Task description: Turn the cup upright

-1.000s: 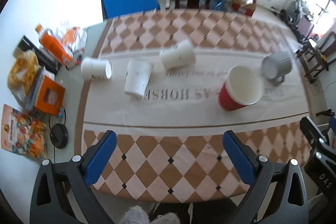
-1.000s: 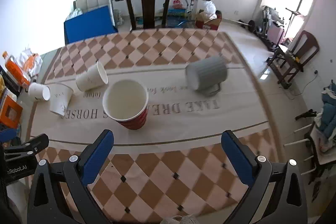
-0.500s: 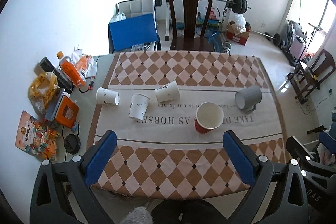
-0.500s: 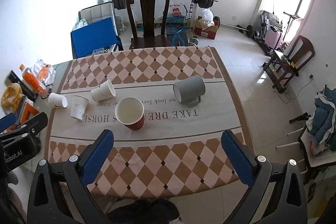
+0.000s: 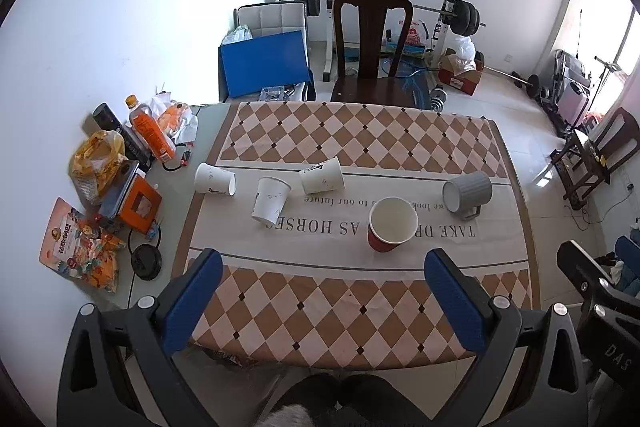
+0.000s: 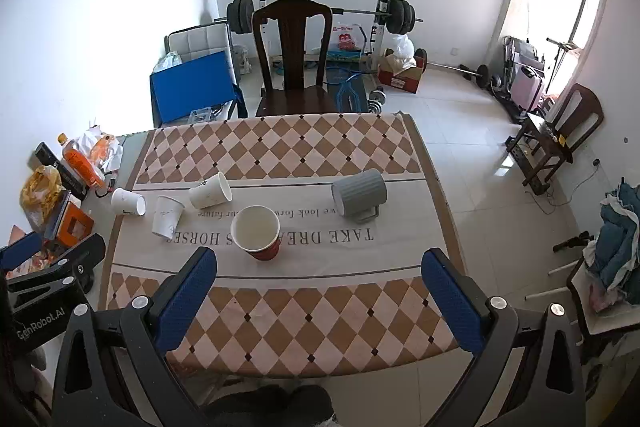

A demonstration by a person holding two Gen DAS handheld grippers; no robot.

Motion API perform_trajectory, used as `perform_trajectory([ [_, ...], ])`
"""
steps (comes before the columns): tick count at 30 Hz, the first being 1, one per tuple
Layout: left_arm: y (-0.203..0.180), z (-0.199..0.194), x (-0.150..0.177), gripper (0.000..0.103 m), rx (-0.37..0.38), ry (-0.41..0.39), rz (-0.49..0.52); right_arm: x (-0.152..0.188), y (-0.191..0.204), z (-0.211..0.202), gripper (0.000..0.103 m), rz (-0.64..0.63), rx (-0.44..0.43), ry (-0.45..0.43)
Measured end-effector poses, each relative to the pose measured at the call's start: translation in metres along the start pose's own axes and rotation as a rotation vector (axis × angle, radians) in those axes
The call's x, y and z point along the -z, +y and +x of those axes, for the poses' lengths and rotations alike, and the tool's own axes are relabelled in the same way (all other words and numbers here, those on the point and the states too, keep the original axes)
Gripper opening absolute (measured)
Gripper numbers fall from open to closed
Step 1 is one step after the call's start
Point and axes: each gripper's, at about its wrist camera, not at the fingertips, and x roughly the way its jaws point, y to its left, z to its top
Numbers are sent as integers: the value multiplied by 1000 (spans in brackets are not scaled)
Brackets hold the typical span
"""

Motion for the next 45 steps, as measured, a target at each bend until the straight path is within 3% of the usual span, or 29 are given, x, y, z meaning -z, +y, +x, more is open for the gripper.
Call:
perform_trajectory([
  [45,2,-7,5,103,-10,13,-1,4,3,-1,103,-19,-25,9],
])
